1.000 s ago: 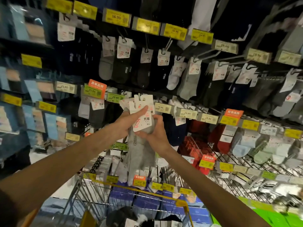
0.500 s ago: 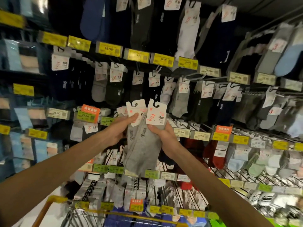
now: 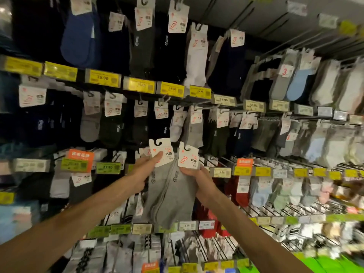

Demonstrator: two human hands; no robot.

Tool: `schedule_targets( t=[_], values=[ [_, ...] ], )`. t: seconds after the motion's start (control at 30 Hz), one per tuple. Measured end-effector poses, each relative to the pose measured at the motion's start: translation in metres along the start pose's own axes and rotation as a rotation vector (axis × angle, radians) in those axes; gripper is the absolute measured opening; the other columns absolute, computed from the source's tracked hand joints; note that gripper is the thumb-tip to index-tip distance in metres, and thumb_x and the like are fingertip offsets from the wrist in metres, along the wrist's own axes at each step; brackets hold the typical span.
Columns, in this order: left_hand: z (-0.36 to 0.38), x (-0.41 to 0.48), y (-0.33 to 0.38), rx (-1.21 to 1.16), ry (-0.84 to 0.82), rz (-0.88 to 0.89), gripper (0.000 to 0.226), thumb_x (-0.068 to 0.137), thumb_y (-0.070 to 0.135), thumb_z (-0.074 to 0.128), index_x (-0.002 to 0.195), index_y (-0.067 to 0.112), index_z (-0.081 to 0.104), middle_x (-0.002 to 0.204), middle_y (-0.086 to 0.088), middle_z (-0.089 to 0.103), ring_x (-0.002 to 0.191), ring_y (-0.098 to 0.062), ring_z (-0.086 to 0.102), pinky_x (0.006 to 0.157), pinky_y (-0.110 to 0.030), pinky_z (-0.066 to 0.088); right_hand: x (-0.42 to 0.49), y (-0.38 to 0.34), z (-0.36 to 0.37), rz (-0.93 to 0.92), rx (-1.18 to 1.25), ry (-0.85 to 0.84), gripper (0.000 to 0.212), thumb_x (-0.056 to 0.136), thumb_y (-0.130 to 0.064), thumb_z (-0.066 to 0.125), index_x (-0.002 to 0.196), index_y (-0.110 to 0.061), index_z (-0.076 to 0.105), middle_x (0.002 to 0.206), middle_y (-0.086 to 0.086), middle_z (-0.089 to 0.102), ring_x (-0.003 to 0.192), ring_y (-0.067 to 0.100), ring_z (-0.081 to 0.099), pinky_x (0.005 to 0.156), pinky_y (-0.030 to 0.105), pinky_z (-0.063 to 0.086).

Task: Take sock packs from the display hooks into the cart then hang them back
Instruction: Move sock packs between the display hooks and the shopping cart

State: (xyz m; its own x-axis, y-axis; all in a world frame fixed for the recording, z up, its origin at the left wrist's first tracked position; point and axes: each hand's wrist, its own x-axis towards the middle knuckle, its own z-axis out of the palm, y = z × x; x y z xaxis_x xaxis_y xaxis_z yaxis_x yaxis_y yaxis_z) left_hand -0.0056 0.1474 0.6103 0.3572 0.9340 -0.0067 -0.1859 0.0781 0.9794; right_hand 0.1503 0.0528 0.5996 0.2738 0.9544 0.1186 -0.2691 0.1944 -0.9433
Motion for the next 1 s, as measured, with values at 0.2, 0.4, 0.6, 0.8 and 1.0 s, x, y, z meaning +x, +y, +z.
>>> schedule_targets(
  t=[0.2, 0.4, 0.6, 0.8, 1.0],
  values=[
    [0.035, 0.010, -0.017, -0.068, -0.072, -0.023, 0.038, 0.078, 0.033, 0.082, 0.109, 0.016, 0.069, 0.096, -0.003, 0.077, 0.088, -0.023, 0.074, 0.077, -0.039, 0.059, -0.004, -0.009, -0.023, -0.041, -0.051, 0.072, 0.043, 0.082, 0.003, 0.067, 0.123, -0.008, 0.062, 0.113, 0.011, 0.071, 0.104, 0.028, 0.068, 0.075, 0.033, 0.057],
    [0.055, 0.020, -0.020, -0.068, -0.048, -0.013, 0.038, 0.078, 0.032, 0.082, 0.110, 0.016, 0.070, 0.098, -0.004, 0.077, 0.087, -0.023, 0.074, 0.080, -0.042, 0.060, 0.003, -0.014, -0.044, -0.042, -0.096, 0.058, 0.049, 0.082, -0.001, 0.070, 0.128, -0.013, 0.058, 0.117, 0.005, 0.070, 0.107, 0.023, 0.067, 0.083, 0.035, 0.056],
    [0.074, 0.025, -0.009, -0.095, -0.034, -0.018, 0.034, 0.081, 0.028, 0.080, 0.110, 0.014, 0.070, 0.094, -0.005, 0.077, 0.081, -0.021, 0.075, 0.059, -0.029, 0.057, 0.027, -0.023, -0.065, -0.012, -0.060, 0.007, 0.051, 0.082, -0.002, 0.069, 0.129, -0.016, 0.055, 0.115, 0.004, 0.071, 0.105, 0.021, 0.068, 0.084, 0.037, 0.055],
    [0.102, 0.049, 0.004, -0.075, 0.008, 0.011, 0.047, 0.078, 0.028, 0.082, 0.120, 0.013, 0.067, 0.104, -0.007, 0.076, 0.094, -0.024, 0.073, 0.079, -0.039, 0.060, 0.061, -0.041, -0.089, 0.047, 0.036, -0.031, 0.053, 0.081, -0.026, 0.069, 0.130, -0.016, 0.051, 0.118, 0.008, 0.069, 0.106, 0.024, 0.068, 0.082, 0.037, 0.055],
    [0.147, 0.062, 0.013, 0.048, 0.040, 0.111, 0.031, 0.085, 0.026, 0.077, 0.113, 0.014, 0.069, 0.103, -0.004, 0.076, 0.088, -0.017, 0.073, 0.068, -0.028, 0.058, 0.086, -0.054, -0.127, -0.011, 0.053, -0.033, 0.034, 0.091, -0.026, 0.066, 0.124, -0.016, 0.060, 0.115, 0.005, 0.071, 0.104, 0.022, 0.069, 0.085, 0.039, 0.056]
  ],
)
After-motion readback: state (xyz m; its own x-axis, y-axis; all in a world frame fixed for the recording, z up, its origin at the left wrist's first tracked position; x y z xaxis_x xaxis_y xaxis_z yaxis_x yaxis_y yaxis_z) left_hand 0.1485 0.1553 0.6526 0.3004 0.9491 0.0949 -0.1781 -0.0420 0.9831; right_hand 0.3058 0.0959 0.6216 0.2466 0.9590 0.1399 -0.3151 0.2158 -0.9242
